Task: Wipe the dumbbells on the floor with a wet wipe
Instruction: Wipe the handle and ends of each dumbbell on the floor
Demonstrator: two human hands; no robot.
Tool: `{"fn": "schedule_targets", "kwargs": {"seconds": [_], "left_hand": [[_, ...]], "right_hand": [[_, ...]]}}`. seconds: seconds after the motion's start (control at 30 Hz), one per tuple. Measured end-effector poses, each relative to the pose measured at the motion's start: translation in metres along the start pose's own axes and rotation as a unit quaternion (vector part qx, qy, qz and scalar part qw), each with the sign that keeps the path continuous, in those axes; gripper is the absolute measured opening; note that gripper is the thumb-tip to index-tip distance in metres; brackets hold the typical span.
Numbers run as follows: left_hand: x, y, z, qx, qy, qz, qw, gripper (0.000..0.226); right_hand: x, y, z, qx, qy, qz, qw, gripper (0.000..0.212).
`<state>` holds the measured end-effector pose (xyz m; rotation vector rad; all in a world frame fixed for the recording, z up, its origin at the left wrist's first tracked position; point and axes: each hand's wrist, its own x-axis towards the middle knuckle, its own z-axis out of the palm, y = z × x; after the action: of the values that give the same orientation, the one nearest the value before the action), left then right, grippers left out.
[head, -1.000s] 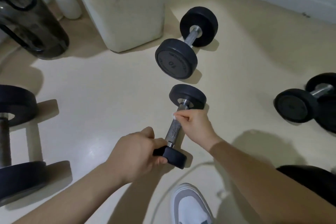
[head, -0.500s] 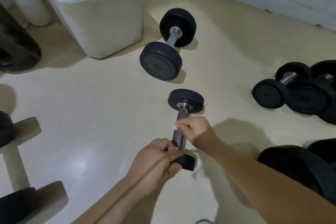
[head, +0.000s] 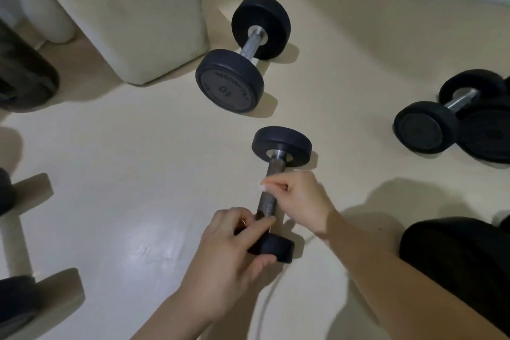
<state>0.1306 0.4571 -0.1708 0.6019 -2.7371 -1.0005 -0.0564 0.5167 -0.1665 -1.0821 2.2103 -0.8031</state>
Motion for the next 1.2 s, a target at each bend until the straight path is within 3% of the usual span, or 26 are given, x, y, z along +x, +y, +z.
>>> {"fn": "schedule_targets", "kwargs": {"seconds": [0.07, 0.1, 0.2, 0.27, 0.33, 0.37, 0.4, 0.5, 0.53, 0.7, 0.83, 0.87, 0.97, 1.0, 1.13, 1.2], "left_hand": [[-0.002, 0.006, 0.004, -0.092, 0.010, -0.149, 0.984, 0.061], [-0.003, 0.010, 0.009, -0.124, 0.008, -0.192, 0.973, 0.066], [-0.005, 0.022, 0.026, -0.117, 0.002, -0.221, 0.968, 0.075], [-0.006, 0.032, 0.034, -0.056, 0.000, -0.215, 0.975, 0.081], [-0.009, 0.042, 0.040, -0.007, 0.011, -0.216, 0.976, 0.083], [-0.010, 0.047, 0.043, 0.010, 0.014, -0.207, 0.978, 0.081], [-0.010, 0.050, 0.046, 0.018, 0.015, -0.193, 0.981, 0.077], [-0.018, 0.047, 0.051, -0.014, 0.022, -0.141, 0.990, 0.061], [-0.019, 0.043, 0.047, -0.036, 0.021, -0.126, 0.991, 0.056], [-0.008, 0.037, 0.037, -0.106, -0.019, -0.109, 0.988, 0.044], [-0.002, 0.036, 0.039, -0.097, -0.060, -0.078, 0.990, 0.046], [-0.002, 0.036, 0.038, -0.090, -0.070, -0.074, 0.991, 0.047], [-0.001, 0.037, 0.038, -0.058, -0.090, -0.060, 0.992, 0.048], [-0.001, 0.039, 0.040, -0.043, -0.087, -0.050, 0.994, 0.046], [0.002, 0.050, 0.049, 0.009, -0.058, 0.005, 0.998, 0.039], [0.004, 0.056, 0.051, 0.016, -0.062, 0.034, 0.997, 0.038]], "right_hand": [[-0.022, -0.005, 0.000, -0.007, -0.089, -0.021, 0.996, 0.015], [-0.017, -0.002, -0.004, -0.010, -0.080, -0.015, 0.997, 0.016], [0.011, 0.008, -0.016, 0.016, 0.057, 0.046, 0.997, 0.019], [0.002, 0.009, -0.014, 0.031, 0.032, 0.041, 0.998, 0.017], [-0.018, 0.009, -0.009, 0.021, -0.087, 0.020, 0.996, 0.016], [-0.023, 0.011, -0.011, 0.011, -0.109, 0.014, 0.994, 0.015], [-0.017, 0.018, -0.016, 0.014, -0.084, 0.023, 0.996, 0.015], [0.004, 0.035, -0.025, 0.074, 0.102, 0.084, 0.989, 0.017], [-0.001, 0.036, -0.022, 0.097, 0.121, 0.101, 0.983, 0.016], [-0.039, 0.040, -0.012, 0.081, -0.056, 0.074, 0.992, 0.012], [-0.017, 0.040, -0.028, 0.097, 0.065, 0.100, 0.988, 0.015], [-0.024, 0.036, -0.027, 0.081, 0.044, 0.076, 0.993, 0.015], [-0.047, 0.029, -0.022, -0.005, -0.124, 0.017, 0.992, 0.016], [-0.042, 0.030, -0.027, -0.006, -0.132, 0.016, 0.991, 0.016], [-0.004, 0.045, -0.044, 0.046, 0.109, 0.068, 0.991, 0.019], [-0.019, 0.044, -0.037, 0.070, 0.090, 0.089, 0.989, 0.016]]}}
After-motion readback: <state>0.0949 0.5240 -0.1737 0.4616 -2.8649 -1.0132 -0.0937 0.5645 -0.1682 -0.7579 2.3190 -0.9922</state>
